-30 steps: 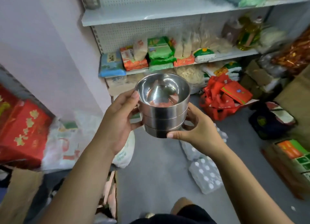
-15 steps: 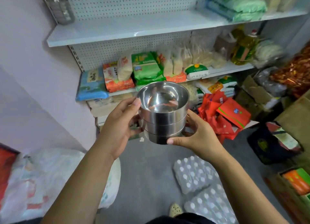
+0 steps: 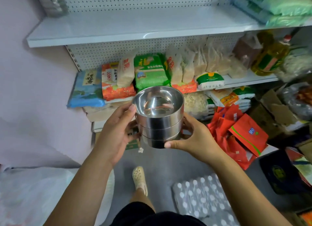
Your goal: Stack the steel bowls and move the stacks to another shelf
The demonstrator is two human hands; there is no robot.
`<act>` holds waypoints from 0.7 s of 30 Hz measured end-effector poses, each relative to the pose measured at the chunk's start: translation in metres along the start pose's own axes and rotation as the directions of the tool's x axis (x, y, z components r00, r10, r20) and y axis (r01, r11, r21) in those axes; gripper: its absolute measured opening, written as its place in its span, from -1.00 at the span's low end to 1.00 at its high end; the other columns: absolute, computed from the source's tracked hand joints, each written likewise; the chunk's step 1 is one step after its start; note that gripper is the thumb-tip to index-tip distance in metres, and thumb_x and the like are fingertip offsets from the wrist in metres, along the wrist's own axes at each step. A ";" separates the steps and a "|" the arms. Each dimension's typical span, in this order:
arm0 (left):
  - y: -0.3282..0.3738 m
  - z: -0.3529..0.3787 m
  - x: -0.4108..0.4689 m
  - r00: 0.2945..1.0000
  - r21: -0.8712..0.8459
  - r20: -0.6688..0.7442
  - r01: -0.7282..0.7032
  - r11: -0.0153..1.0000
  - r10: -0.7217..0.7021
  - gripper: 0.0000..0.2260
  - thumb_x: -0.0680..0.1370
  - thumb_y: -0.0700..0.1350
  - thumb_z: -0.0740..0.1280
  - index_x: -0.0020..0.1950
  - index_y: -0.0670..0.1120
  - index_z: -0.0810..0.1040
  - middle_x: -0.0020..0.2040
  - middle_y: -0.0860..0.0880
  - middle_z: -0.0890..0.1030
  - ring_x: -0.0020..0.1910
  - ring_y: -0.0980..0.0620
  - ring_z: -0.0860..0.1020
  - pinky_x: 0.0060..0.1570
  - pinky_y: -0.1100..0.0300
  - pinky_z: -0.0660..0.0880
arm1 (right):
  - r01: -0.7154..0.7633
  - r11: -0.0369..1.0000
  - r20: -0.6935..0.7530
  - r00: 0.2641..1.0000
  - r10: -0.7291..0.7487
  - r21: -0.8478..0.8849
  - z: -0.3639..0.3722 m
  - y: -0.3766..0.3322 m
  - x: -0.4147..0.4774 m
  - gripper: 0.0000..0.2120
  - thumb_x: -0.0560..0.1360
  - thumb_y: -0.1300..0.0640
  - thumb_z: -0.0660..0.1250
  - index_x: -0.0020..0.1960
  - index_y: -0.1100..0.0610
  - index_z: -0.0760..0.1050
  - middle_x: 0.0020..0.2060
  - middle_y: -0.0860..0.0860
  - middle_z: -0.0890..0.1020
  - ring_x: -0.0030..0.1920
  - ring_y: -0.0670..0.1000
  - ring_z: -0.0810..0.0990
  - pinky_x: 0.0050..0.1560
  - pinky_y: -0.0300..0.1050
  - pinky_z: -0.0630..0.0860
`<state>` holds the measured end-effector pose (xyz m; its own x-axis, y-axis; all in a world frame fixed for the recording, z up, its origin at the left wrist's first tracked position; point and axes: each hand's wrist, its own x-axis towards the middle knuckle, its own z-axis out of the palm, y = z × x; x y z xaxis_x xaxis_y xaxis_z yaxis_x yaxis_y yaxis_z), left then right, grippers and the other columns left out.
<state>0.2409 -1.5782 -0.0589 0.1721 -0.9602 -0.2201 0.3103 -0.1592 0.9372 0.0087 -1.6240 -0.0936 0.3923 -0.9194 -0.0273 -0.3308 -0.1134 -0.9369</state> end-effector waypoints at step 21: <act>0.178 -0.009 0.377 0.953 0.128 0.264 -0.185 0.974 0.147 -0.58 0.52 0.14 0.40 0.34 0.03 0.58 0.27 0.01 0.64 0.31 -0.08 0.55 0.15 -0.13 0.56 | 0.157 0.983 -0.383 0.917 -0.109 0.097 -0.024 -0.057 0.355 -0.14 0.21 0.13 0.75 0.43 -0.01 0.46 0.20 -0.09 0.67 0.22 -0.08 0.65 0.22 -0.05 0.64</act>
<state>0.3696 -1.9662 0.0223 -0.0368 -0.9993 -0.0010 0.1503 -0.0065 0.9886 0.1463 -1.9529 -0.0413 0.0678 -0.9752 0.2106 -0.1804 -0.2196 -0.9588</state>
